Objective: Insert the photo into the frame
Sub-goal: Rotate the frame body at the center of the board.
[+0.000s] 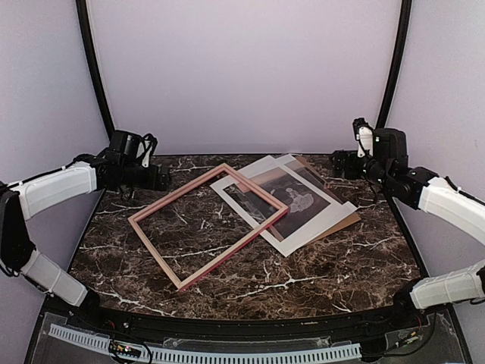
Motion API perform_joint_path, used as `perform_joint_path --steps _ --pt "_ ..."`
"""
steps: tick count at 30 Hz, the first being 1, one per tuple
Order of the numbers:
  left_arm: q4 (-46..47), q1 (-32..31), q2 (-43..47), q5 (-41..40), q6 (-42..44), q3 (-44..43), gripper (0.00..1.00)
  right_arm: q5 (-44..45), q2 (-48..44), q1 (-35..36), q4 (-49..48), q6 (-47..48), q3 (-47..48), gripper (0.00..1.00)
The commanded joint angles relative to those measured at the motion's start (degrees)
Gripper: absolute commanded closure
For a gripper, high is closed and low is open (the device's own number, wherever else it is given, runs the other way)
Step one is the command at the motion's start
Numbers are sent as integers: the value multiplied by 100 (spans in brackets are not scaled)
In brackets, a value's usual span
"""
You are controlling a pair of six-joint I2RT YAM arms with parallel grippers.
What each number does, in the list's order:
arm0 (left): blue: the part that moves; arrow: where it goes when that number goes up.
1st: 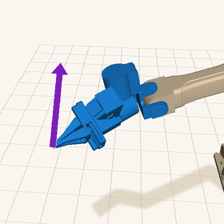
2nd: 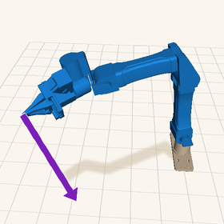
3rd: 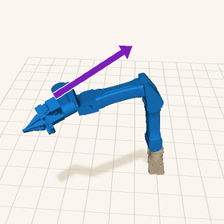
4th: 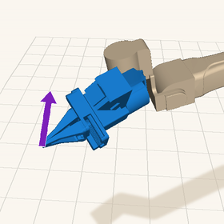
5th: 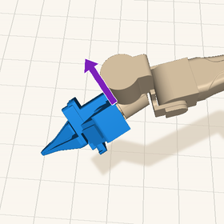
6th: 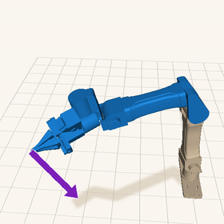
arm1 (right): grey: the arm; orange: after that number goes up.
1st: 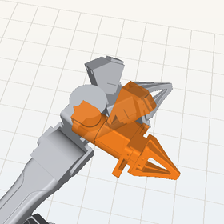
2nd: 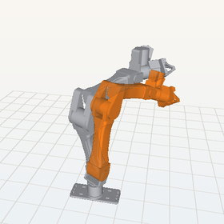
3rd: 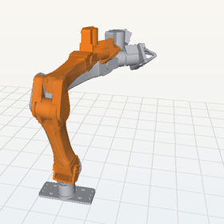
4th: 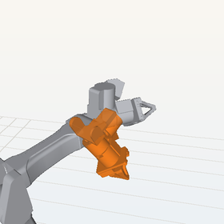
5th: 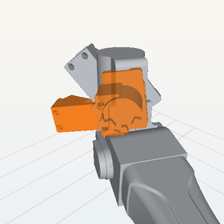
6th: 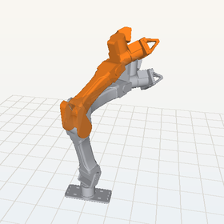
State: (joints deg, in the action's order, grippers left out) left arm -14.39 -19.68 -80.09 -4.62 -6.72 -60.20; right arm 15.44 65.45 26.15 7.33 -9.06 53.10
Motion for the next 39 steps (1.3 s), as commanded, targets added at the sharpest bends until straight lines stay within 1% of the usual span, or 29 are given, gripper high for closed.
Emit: perform_joint_path --steps 1,7,12,14,18,20,26,30,32,33,36,37,38,39 --pt "-972 -16 -621 263 683 -597 1 -434 168 111 113 -229 153 1" --pt "-1308 14 -1676 277 1429 -1418 1 -923 267 278 143 -525 -27 1" --pt "-1430 242 -2531 443 2005 -2060 1 -1306 308 383 45 -627 -208 1" --pt "-1496 355 -2809 681 2161 -2331 1 -1474 316 419 55 -681 -240 1" --pt "-1508 543 -3320 826 2279 -2807 1 -1648 307 486 -45 -713 -367 1" --pt "-1506 561 -3548 873 2367 -2992 1 -1773 302 517 -8 -736 -364 1" --pt "-1536 564 -4137 1099 2509 -3427 2 -1767 279 552 -88 -851 -521 1" --pt "-1586 563 -4377 1036 2510 -3547 7 -1718 253 558 -89 -953 -590 1" --pt "-1555 566 -4435 972 2501 -3535 12 -1745 222 565 -131 -981 -653 1" --pt "-1561 565 -4466 935 2485 -3538 17 -1742 203 566 -188 -983 -686 1" --pt "-1556 564 -4471 892 2442 -3441 29 -1690 243 566 -132 -972 -624 1" --pt "-1524 563 -4471 857 2418 -3367 31 -1668 260 566 -115 -963 -622 1" --pt "-1524 562 -4471 759 2389 -3332 36 -1616 266 566 -141 -946 -650 1" --pt "-1620 562 -4471 685 2290 -3287 40 -1576 270 564 -176 -934 -674 1"
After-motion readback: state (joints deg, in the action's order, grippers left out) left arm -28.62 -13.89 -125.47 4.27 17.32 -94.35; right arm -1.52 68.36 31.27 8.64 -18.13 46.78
